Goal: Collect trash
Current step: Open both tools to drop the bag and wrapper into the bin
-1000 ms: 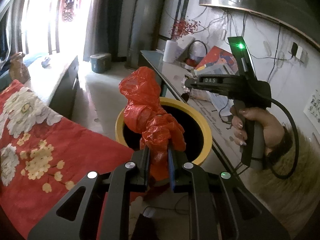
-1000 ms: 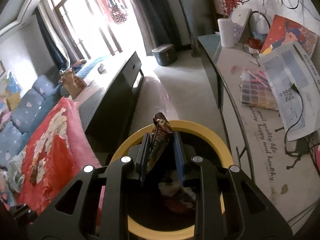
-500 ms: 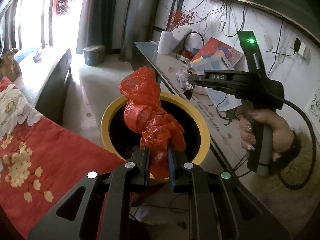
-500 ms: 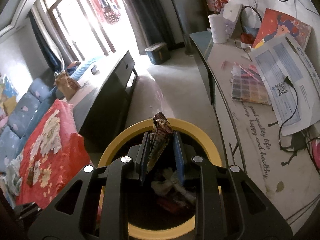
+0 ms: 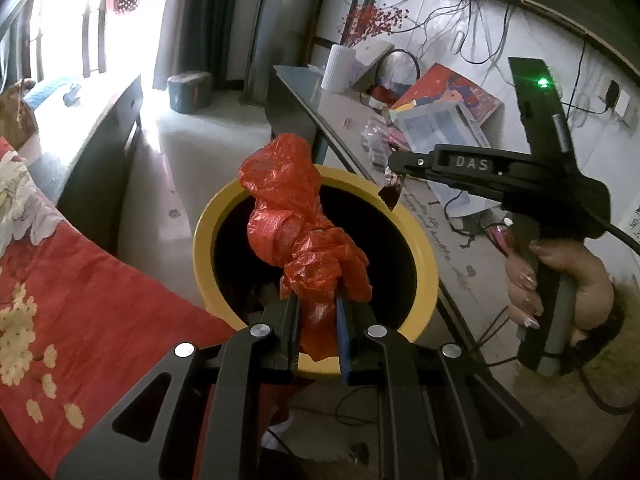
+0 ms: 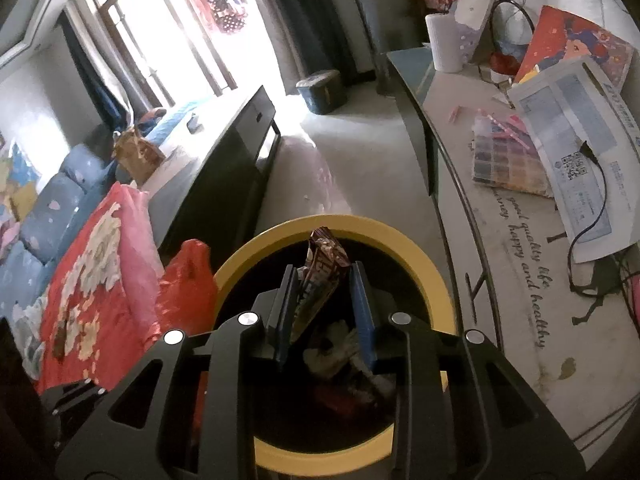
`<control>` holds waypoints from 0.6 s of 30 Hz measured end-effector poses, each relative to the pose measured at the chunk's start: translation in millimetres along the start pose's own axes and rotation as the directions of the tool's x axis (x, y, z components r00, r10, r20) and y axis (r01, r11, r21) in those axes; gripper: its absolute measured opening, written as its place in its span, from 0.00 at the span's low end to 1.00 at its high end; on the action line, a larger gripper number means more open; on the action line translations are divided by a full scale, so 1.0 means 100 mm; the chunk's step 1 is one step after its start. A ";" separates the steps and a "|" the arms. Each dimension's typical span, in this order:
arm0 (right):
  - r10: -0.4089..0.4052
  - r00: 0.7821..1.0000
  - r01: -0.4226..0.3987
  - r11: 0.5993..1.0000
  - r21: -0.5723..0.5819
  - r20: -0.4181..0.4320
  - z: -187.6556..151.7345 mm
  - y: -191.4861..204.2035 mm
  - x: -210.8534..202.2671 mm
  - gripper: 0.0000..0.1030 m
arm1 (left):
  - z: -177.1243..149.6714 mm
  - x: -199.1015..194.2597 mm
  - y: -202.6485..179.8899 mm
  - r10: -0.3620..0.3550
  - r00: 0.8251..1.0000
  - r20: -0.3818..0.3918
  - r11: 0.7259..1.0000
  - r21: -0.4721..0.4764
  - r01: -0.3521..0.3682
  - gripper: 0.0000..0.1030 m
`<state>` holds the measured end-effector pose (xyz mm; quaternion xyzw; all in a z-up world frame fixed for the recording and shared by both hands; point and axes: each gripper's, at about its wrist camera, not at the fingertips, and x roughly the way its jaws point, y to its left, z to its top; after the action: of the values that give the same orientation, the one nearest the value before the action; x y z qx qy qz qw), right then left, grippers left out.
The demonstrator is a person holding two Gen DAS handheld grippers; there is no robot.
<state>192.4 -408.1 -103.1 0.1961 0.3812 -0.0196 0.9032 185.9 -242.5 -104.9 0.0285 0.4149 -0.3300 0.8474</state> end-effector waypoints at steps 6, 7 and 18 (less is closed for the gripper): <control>0.004 1.000 -0.004 1.000 -0.008 -0.013 -0.02 0.03 0.02 0.26 | 0.05 0.17 0.06 0.001 1.000 -0.031 1.000 -0.016 -0.002 0.14; 0.004 1.000 -0.004 1.000 -0.009 -0.014 -0.02 0.03 0.03 0.26 | 0.06 0.19 0.05 0.002 0.999 -0.033 1.000 -0.017 -0.002 0.14; -0.016 1.000 0.016 1.000 0.002 -0.002 -0.02 0.01 0.00 0.53 | 0.12 0.18 0.08 0.004 1.000 -0.012 1.000 -0.017 -0.004 0.35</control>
<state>191.4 -406.8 -104.6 0.1938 0.3837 -0.0269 0.9025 206.8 -250.4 -111.9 0.0243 0.4225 -0.3245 0.8459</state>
